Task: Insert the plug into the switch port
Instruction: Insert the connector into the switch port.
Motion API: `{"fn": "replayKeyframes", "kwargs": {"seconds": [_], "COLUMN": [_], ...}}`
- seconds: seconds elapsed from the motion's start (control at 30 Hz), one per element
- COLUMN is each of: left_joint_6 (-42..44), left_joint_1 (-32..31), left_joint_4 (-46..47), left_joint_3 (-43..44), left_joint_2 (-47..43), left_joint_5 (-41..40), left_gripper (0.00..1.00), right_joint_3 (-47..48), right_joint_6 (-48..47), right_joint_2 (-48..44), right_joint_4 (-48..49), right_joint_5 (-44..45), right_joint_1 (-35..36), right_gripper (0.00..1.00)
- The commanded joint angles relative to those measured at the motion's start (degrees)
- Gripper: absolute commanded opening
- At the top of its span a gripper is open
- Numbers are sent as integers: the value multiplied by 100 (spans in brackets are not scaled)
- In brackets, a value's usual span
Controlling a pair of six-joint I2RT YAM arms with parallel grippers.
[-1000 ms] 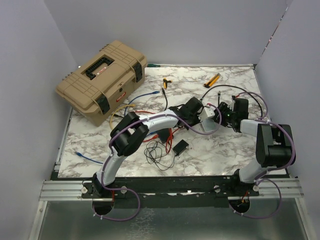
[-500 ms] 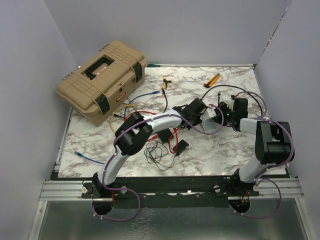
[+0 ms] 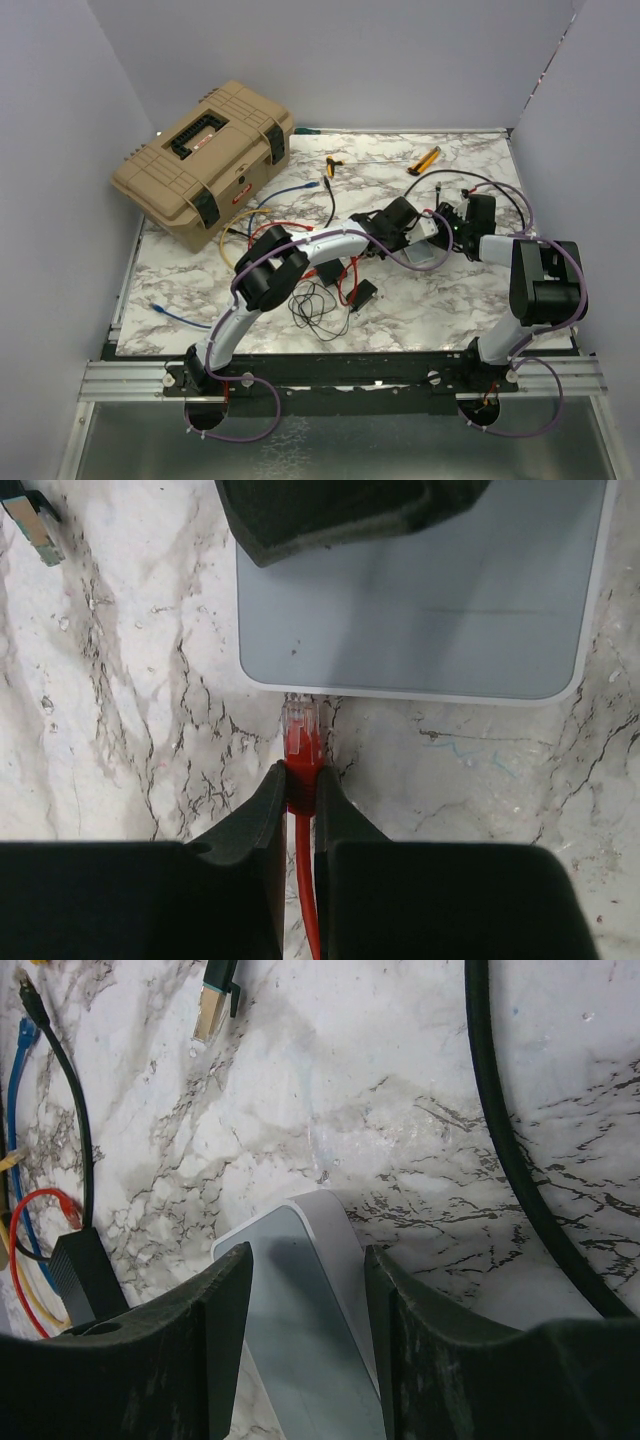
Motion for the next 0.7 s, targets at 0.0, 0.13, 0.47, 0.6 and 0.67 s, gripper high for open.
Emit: {"fn": "replayKeyframes", "kwargs": {"seconds": [0.0,0.13,0.47,0.6,0.67], "left_joint_6": [-41,-64,-21,-25,-77], "left_joint_1": [-57,-72,-148,-192,-188], "left_joint_4": [-80,-78,-78,-80,-77], "left_joint_3": [236,312,396,464,516], "left_joint_2": [201,245,287,317,353], "left_joint_5": [-105,-121,-193,-295,-426], "left_gripper": [0,0,0,0,0], "right_joint_3": [11,-3,-13,-5,-6], "right_joint_6": [-33,-22,15,32,41], "right_joint_2": [175,167,178,207,215], "right_joint_4": [-155,-143,-114,-89,-78], "right_joint_5": [-29,-39,-96,-140,-155], "right_joint_1": [-14,-14,-14,-14,-13], "right_gripper": [52,52,52,52,52]}}
